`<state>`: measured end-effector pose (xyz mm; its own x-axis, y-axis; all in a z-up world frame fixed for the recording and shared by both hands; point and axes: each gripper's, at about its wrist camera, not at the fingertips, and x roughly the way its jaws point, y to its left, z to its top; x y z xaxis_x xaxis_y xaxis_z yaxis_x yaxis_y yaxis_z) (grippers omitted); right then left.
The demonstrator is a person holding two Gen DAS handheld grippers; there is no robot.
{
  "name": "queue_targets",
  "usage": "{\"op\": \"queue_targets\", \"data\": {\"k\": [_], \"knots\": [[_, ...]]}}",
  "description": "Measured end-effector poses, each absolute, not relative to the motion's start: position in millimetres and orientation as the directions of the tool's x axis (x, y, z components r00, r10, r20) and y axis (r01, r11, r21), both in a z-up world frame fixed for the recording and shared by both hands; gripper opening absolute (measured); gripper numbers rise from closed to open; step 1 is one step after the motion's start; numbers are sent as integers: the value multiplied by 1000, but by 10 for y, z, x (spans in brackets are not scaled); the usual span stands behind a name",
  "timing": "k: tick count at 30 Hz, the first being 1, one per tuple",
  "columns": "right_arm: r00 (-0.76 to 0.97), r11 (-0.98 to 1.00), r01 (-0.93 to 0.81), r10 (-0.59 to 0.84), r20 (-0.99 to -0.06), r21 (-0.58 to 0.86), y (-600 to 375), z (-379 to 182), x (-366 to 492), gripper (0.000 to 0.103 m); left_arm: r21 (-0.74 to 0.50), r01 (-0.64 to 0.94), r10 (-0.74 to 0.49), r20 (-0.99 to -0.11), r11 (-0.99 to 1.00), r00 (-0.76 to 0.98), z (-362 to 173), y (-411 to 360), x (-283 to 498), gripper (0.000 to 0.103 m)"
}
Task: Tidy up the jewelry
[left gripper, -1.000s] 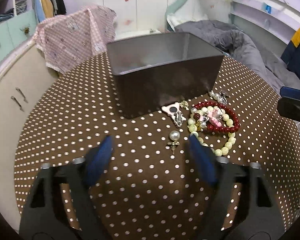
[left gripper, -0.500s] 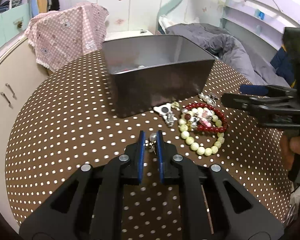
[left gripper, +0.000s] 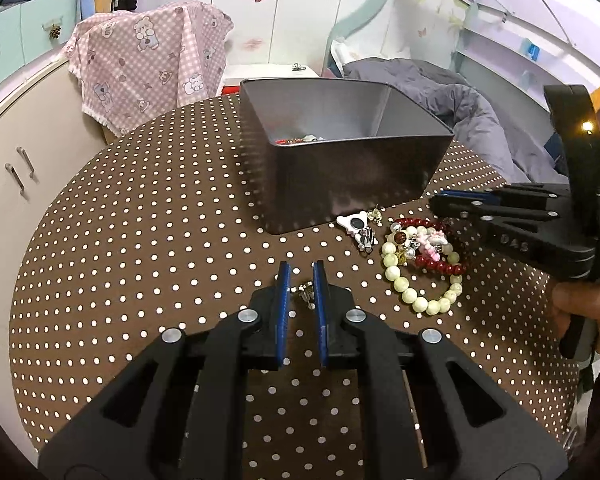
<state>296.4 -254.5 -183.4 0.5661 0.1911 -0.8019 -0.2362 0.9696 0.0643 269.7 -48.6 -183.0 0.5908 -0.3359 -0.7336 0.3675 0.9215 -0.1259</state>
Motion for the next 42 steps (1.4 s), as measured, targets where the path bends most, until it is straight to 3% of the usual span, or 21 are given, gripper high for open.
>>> {"op": "queue_targets", "data": {"k": [11, 24, 29, 36, 37, 39, 41, 42], "knots": [[635, 949, -230, 316, -705, 217, -2930, -1337, 2595, 9, -150, 369, -367, -680, 917, 634, -1515, -383, 2624, 12], [712, 898, -390, 435, -551, 204, -2574, -281, 2656, 9, -152, 409, -419, -564, 900, 712, -651, -366, 2685, 12], [694, 885, -416, 459, -555, 211, -2422, -211, 2968, 9, -174, 430, -448, -561, 886, 696, -510, -510, 2965, 12], [638, 895, -365, 440, -632, 255, -2396, -550, 3409, 11, -209, 436, -461, -636, 875, 619, -676, -723, 3410, 13], [636, 898, -354, 436, -637, 261, -2409, -577, 3442, 13, -202, 424, -445, -647, 883, 619, -705, -735, 3451, 19], [630, 903, -331, 426, -649, 272, -2441, -644, 3493, 17, -188, 395, -416, -648, 899, 638, -734, -714, 3479, 98], [636, 913, -303, 408, -655, 275, -2484, -706, 3507, 46, -198, 388, -421, -624, 900, 658, -748, -668, 3455, 97], [639, 914, -297, 406, -654, 277, -2495, -716, 3503, 54, -198, 384, -417, -632, 902, 653, -748, -662, 3463, 97]]}}
